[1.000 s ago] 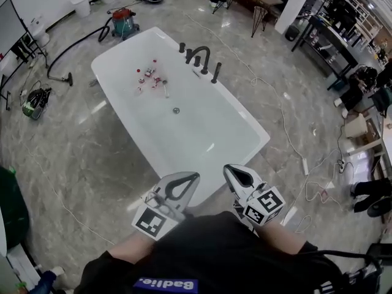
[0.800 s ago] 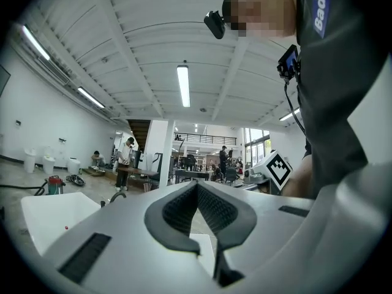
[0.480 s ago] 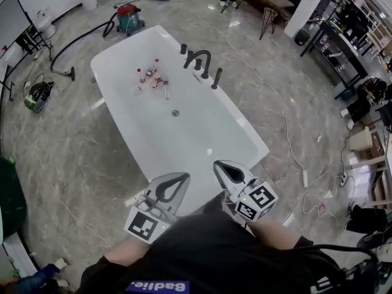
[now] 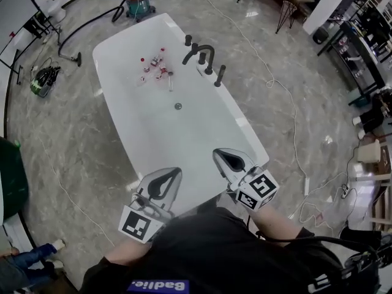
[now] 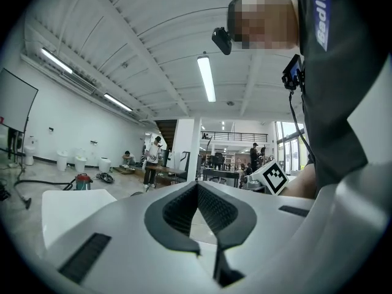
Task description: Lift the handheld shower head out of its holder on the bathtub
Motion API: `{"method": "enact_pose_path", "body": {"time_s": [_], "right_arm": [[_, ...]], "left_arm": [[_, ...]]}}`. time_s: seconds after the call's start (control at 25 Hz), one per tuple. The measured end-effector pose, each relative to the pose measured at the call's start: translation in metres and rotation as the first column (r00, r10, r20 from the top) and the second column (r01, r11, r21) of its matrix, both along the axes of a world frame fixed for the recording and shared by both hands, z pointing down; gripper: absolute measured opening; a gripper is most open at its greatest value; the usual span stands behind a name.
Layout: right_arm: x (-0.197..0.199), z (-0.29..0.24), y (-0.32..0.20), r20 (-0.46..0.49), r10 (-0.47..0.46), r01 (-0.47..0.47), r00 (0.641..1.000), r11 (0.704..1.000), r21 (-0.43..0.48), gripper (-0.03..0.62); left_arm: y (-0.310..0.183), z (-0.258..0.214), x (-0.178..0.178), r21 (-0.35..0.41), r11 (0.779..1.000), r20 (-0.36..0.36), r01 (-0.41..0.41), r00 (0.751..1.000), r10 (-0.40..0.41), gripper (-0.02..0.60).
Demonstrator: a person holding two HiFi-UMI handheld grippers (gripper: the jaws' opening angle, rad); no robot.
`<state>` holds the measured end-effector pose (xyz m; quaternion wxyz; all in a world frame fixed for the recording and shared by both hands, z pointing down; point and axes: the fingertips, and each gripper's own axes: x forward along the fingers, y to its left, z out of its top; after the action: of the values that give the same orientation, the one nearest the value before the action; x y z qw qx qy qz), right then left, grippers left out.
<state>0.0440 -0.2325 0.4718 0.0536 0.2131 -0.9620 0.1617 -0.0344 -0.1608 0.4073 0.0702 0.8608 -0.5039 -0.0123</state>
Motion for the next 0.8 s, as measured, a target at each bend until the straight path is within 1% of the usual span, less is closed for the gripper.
{"method": "enact_pose_path", "body": {"time_s": [0.12,0.24,0.36,0.52,0.68,0.8], "right_arm": [[0.004,0.007,-0.025,-0.003,-0.017,0.017,1.0,1.0,-0.016,0.024],[0.008,0.017,-0.043,-0.008,-0.039,0.039,0.999,0.999,-0.035,0.029],[0.012,0.024,-0.062,-0.023,-0.041,0.04,0.999,0.999,-0.022,0.04],[0.015,0.036,-0.095,-0.055,-0.019,0.018,0.998,1.0,-0.002,0.061],[0.018,0.057,-0.128,-0.115,0.017,-0.015,0.993,1.0,0.018,0.083],[0.023,0.079,-0.155,-0.149,0.059,-0.06,0.987,0.998,-0.005,0.097]], "left_arm": [[-0.013,0.003,0.006,-0.005,1.0,0.001,0.023,1.0,-0.023,0.005],[-0.018,0.008,0.011,-0.019,0.998,-0.019,0.054,0.998,-0.054,0.005],[-0.017,0.014,0.016,-0.042,0.997,-0.027,0.067,0.997,-0.068,0.005],[-0.016,0.022,0.016,-0.058,0.996,-0.025,0.065,0.997,-0.067,0.005],[-0.014,0.031,0.01,-0.078,0.995,-0.036,0.063,0.997,-0.066,0.005],[-0.011,0.04,0.002,-0.097,0.993,-0.046,0.063,0.997,-0.068,0.005]]}}
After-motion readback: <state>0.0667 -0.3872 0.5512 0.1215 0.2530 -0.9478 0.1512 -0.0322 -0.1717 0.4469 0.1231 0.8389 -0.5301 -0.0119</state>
